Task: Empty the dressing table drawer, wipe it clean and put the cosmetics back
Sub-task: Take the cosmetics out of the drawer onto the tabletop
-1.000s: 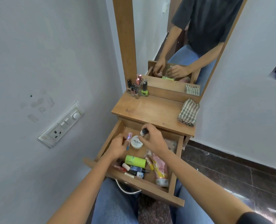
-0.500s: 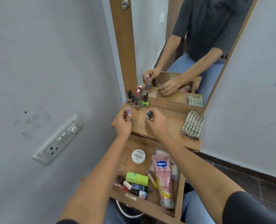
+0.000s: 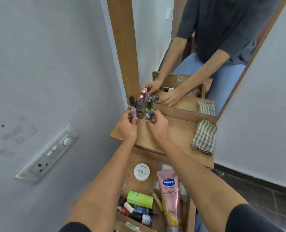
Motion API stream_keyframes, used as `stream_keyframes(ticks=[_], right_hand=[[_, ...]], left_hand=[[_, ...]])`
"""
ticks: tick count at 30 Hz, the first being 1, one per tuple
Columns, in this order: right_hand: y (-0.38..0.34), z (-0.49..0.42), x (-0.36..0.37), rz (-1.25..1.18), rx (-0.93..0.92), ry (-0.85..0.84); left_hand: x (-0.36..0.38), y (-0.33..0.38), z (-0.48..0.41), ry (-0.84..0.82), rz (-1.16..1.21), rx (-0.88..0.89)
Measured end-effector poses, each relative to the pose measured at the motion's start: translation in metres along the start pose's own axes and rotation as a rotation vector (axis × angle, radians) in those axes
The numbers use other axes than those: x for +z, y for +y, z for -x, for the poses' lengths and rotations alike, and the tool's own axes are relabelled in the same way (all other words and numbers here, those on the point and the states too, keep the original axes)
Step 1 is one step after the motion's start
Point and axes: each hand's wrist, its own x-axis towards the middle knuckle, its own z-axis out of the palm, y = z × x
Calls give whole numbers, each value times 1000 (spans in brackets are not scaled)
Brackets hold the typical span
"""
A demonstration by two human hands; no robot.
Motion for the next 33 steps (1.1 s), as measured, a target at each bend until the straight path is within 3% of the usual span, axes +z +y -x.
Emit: stream_keyframes(ticks=[33], right_hand=[[2, -12, 12, 68, -47, 40]], left_hand=[[11, -2, -3, 56, -11, 20]])
